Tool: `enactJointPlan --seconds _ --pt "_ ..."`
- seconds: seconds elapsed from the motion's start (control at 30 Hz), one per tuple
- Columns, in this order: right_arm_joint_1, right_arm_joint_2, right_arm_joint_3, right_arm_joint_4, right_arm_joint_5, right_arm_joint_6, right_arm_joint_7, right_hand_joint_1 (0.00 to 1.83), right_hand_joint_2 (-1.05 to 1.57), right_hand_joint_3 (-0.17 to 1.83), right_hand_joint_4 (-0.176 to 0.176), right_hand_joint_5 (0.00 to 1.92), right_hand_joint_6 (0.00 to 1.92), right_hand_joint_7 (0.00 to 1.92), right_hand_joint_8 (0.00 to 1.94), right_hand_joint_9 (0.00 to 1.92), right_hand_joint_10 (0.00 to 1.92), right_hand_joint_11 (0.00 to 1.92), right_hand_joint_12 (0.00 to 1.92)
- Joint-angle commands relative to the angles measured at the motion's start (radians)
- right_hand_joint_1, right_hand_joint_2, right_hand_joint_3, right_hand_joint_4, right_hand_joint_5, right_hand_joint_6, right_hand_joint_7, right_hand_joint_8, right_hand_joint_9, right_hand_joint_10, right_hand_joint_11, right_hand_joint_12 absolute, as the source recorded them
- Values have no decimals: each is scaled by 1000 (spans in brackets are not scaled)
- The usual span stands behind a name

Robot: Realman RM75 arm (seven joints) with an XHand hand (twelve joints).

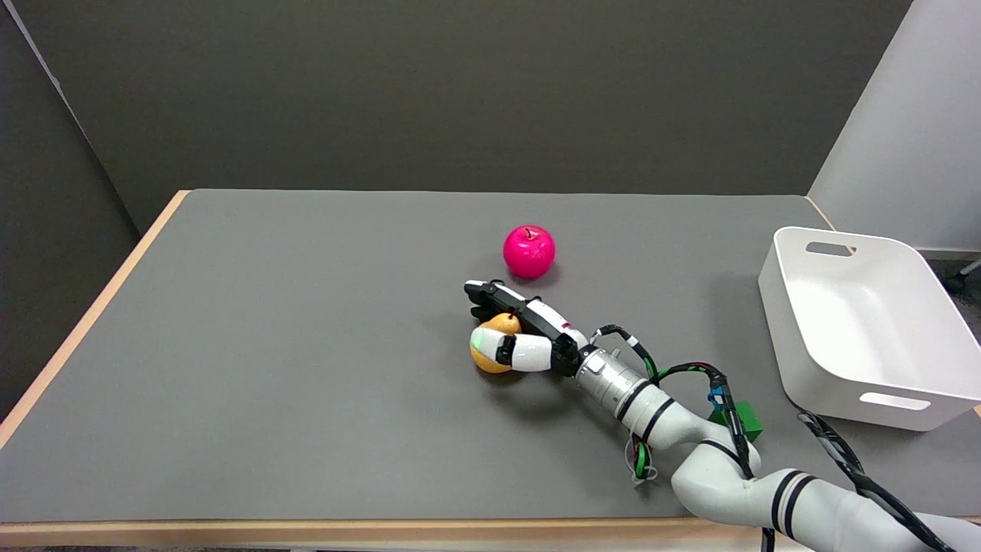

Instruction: Pick up the yellow pear.

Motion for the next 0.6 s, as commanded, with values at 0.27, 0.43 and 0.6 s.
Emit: enactJointPlan --seconds 0.27,0.43,0.6 --pt "-15 2 9 -12 7 77 0 670 647 953 -5 135 358 140 249 113 620 -1 883" --pt "-13 1 10 -13 -1 80 -7 662 647 943 -2 130 342 135 238 103 613 -1 856" --pt "-15 1 11 -14 6 90 -7 656 648 938 -2 127 338 130 237 100 610 -1 848"
